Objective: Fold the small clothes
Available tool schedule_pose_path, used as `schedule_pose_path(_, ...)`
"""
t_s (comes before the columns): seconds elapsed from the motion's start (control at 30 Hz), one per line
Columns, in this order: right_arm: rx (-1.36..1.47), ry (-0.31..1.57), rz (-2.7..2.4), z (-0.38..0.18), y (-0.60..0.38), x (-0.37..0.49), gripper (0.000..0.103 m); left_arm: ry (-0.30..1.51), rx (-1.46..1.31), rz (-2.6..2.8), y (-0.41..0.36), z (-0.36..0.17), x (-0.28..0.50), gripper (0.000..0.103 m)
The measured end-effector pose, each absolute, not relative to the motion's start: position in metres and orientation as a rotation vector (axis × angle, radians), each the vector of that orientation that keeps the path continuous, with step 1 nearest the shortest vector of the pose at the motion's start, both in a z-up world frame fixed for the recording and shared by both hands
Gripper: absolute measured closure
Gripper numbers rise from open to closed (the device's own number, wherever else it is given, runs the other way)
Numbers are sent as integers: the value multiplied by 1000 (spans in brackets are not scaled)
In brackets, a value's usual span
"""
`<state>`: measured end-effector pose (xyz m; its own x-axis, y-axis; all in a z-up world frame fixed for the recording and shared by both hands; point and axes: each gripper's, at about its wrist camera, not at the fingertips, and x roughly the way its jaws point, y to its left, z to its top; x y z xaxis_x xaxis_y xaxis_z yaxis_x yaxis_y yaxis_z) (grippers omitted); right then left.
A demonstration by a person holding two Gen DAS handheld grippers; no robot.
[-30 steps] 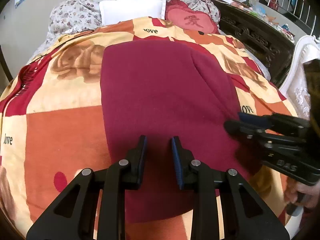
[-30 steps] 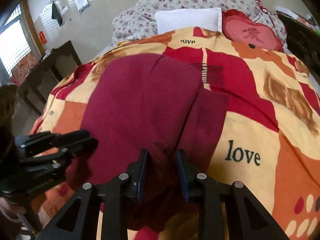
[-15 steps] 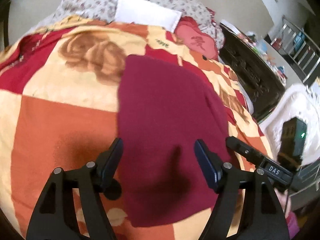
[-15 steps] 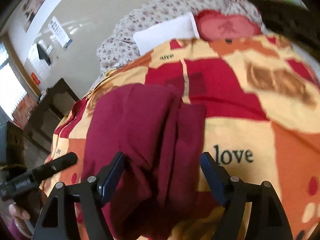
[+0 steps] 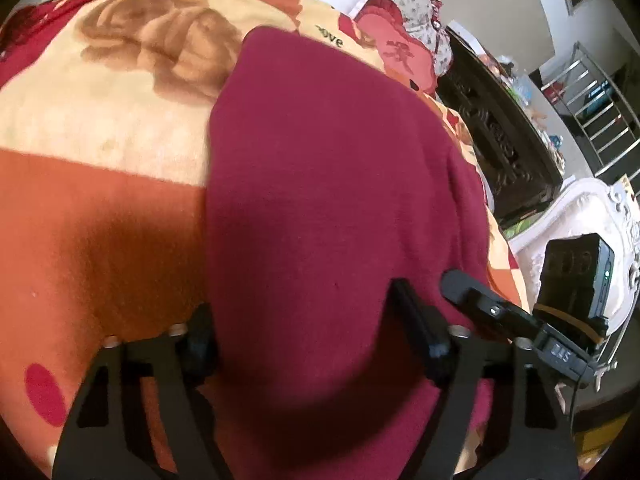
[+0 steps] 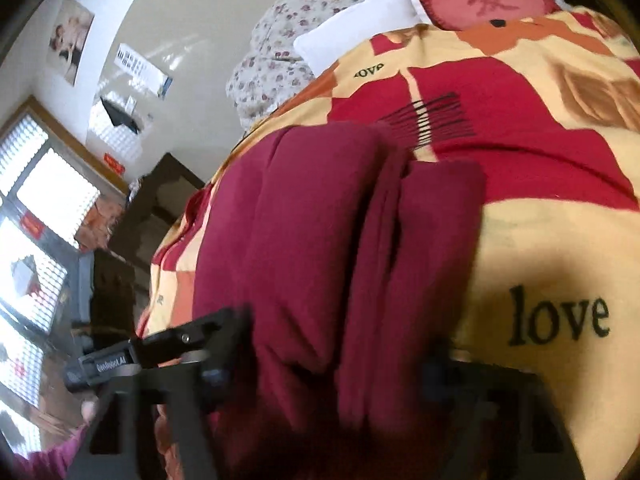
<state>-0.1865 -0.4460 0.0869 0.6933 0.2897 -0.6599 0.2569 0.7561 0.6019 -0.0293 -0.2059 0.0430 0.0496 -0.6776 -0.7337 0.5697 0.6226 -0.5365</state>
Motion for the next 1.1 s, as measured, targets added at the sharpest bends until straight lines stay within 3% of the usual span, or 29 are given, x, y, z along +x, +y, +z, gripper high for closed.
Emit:
schedule_pose_path(0.07, 754, 811, 39, 99, -443, -191, 56, 1166, -93, -960, -199, 56, -35, 50)
schedule_pose_path(0.1, 757, 805, 58, 107, -438, -194, 56, 1153, -84, -968, -193, 66, -39, 51)
schedule_pose_path(0.33, 755, 820, 181, 145, -375, -226, 56, 1107, -35, -946, -113, 111, -80, 51)
schedule_pose_path(0.47, 725, 899, 208, 125, -330, -236, 51, 1140, 14, -868, -70, 92, -107, 50)
schedule_pose_path(0.57, 659, 1072, 151, 94, -312, -238, 47, 1201, 85, -785, -62, 61, -117, 50)
schedule_pose_path(0.7, 678, 1002, 105, 114, -320, -259, 47, 1165, 45, -733, -42, 69, -126, 46)
schedule_pose_path(0.8, 530, 918, 78, 152, -311, -262, 47, 1078, 71, -694, -34, 86, -133, 46)
schedule_pose_path(0.87, 441, 879, 106, 168, -297, -255, 50, 1043, 97, -700, -34, 91, -140, 46)
schedule_pose_path(0.93, 372, 905, 115, 169, -285, -235, 64, 1020, 132, -699, -37, 90, -147, 46)
schedule_pose_path(1.1, 242, 1032, 46, 121, -266, -194, 73, 999, 208, -640, -58, 73, -149, 46)
